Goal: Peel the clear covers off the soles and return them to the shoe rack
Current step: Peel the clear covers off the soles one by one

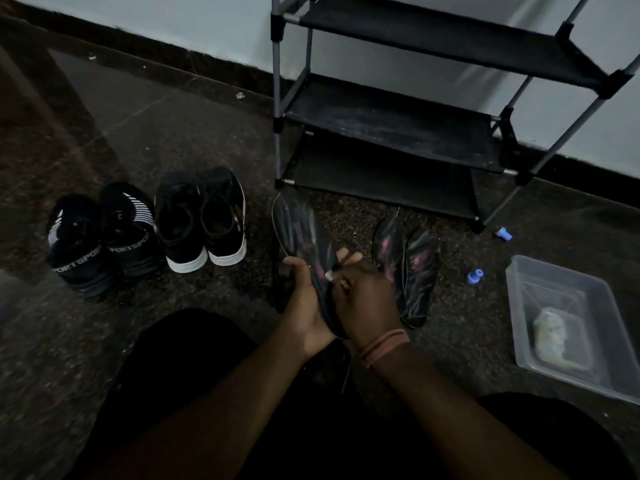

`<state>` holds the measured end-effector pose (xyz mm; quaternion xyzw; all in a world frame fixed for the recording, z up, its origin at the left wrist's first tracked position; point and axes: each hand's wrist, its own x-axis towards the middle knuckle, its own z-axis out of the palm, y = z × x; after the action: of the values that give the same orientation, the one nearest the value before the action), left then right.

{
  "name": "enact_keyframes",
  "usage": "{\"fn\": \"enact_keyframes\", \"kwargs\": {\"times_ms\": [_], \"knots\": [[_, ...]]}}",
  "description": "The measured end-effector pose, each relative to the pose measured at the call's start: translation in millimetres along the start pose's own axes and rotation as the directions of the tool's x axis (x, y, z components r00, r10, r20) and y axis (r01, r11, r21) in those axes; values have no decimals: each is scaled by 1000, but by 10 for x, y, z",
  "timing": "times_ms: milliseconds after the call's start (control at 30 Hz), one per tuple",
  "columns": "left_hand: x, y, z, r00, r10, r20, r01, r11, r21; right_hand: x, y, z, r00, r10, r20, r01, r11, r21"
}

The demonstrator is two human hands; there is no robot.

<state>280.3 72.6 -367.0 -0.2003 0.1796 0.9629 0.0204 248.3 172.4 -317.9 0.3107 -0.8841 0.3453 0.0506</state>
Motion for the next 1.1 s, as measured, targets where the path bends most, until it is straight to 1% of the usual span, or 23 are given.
{"fn": "enact_keyframes", "kwargs": {"times_ms": [100,133,167,233,267,300,367,400,433,467,500,533,567,667,700,800,833,900,933,967,1000,1067,1100], "knots": [[139,22,-47,997,54,-55,-56,998,-27,-129,-96,88,969,55,241,-89,987,135],[168,41,-56,995,65,-69,-67,997,-32,-110,-72,59,962,73,262,-114,983,146],[184,48,-53,996,61,-68,-63,998,-32,-37,19,42,971,94,218,-125,983,132],[181,22,-24,999,9,-47,-9,1000,-4,120,162,-27,993,111,50,-112,994,19],[179,9,-11,999,-14,-43,14,1000,5,149,158,-31,992,123,22,-123,992,-11],[187,11,-16,998,-21,-51,21,1000,-1,129,115,19,993,107,55,-107,994,-4],[203,45,-49,997,3,-79,-3,1000,-6,-14,-39,118,975,67,213,-83,994,67],[194,59,-48,996,9,-83,-9,1000,0,-31,-64,115,967,69,245,-93,992,91],[179,60,-39,997,-8,-78,8,1000,-1,14,-4,118,969,101,225,-126,987,102],[154,44,-17,997,-47,-57,47,999,-5,89,97,97,979,136,149,-149,985,82],[140,11,-2,996,-88,-34,89,996,14,154,181,42,986,159,51,-160,987,15],[136,-19,3,994,-107,-13,107,993,42,176,199,0,984,177,-3,-176,983,-45],[137,-15,-6,995,-101,-6,101,993,54,158,185,9,986,164,15,-164,985,-50],[161,55,-42,998,-55,-29,56,998,10,-25,-65,66,955,137,262,-168,980,102],[159,63,-35,998,-52,-34,52,999,4,-4,-49,70,950,157,269,-189,977,98],[130,-17,-13,996,-89,-19,90,995,47,165,161,-29,979,196,51,-192,979,-63],[127,-34,-27,997,-81,-15,82,995,63,159,142,-41,980,191,56,-186,978,-91],[132,-8,-63,999,-21,-45,24,998,61,34,-50,7,975,113,192,-111,994,-23],[130,10,-70,998,-1,-62,4,999,48,-43,-138,9,958,87,272,-96,995,19],[121,29,-50,998,4,-64,-2,999,32,-44,-136,6,954,89,287,-100,995,26],[113,26,-17,998,-12,-54,14,1000,27,23,-51,-7,964,118,238,-122,993,2],[96,-16,14,998,-59,-21,60,996,65,166,118,-94,983,172,68,-166,983,-80],[102,-30,-2,998,-62,-11,63,995,78,178,127,-97,983,175,46,-169,979,-112]]}}
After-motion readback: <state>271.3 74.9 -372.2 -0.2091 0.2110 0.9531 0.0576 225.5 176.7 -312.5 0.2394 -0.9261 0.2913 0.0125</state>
